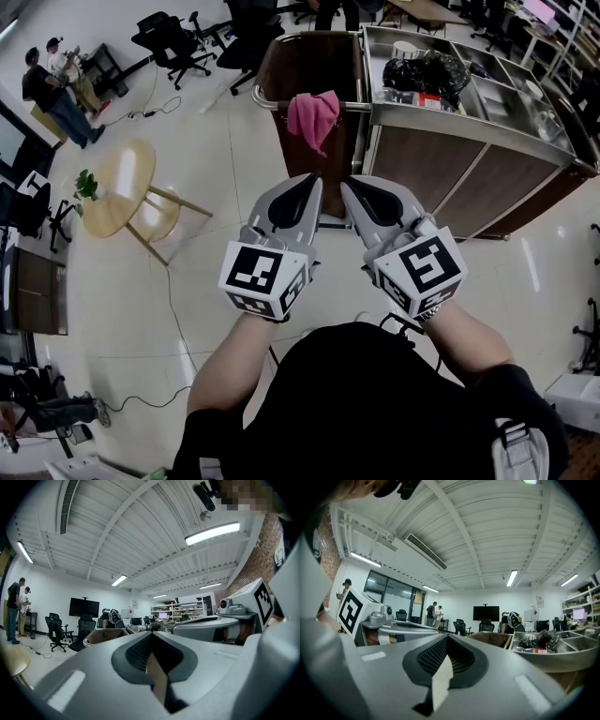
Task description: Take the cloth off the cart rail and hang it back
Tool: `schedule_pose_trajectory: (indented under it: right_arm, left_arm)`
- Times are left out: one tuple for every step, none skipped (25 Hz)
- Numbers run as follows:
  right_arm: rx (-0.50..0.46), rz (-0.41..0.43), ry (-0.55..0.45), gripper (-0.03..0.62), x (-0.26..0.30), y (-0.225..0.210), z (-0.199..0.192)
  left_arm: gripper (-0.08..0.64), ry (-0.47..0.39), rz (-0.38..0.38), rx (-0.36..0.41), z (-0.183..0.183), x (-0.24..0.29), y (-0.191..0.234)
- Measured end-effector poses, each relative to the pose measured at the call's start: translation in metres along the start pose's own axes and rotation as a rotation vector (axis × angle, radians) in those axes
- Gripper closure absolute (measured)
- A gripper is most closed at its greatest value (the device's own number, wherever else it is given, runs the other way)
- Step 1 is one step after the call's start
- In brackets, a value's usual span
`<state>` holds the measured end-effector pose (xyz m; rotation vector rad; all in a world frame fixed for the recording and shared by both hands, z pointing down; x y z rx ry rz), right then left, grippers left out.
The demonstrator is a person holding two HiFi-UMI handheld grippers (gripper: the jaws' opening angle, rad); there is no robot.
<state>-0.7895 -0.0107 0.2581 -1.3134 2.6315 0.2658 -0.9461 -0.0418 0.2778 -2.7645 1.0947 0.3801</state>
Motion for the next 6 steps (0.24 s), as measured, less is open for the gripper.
schedule_pose_trajectory:
  right_arm:
    - [-0.001,0.000,-0.001,0.592,-0.0008,0.0003,0.0006]
    - [-0.001,0.001,-0.002,0.592,-0.0016,0.0006,0.0012]
    - [-0.002,0.002,-0.003,0.592,-0.0022,0.0009,0.0018]
    - [-0.002,0.003,-0.003,0.592,-0.0028,0.0012,0.0025]
    - [-0.002,0.004,-0.004,0.592,-0.0033,0.0014,0.0032]
    - [-0.003,0.004,-0.004,0.592,-0.0039,0.0016,0.0038]
  left_arm:
    - [0.558,0.000,0.000,0.001,0.0004,-0.0003,-0.0009]
    - [0.558,0.000,0.000,0.001,0.0009,-0.0007,-0.0017]
    - [0.558,0.000,0.000,0.002,0.0016,-0.0009,-0.0024]
    - [0.558,-0.001,-0.001,0.002,0.0022,-0.0012,-0.0030]
    - [0.558,-0.001,-0.001,0.003,0.0028,-0.0013,-0.0036]
    - [0.558,-0.001,-0.001,0.003,0.0035,-0.0014,-0.0042]
Point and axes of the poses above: the fingertips, and each gripper's own axes: x forward along the fingers, y to its left, z out of its top, the point moved 10 cm from there along -x, backward along the fingers, and after that the axes turned 11 degrees about -y, right-handed, at the moved point
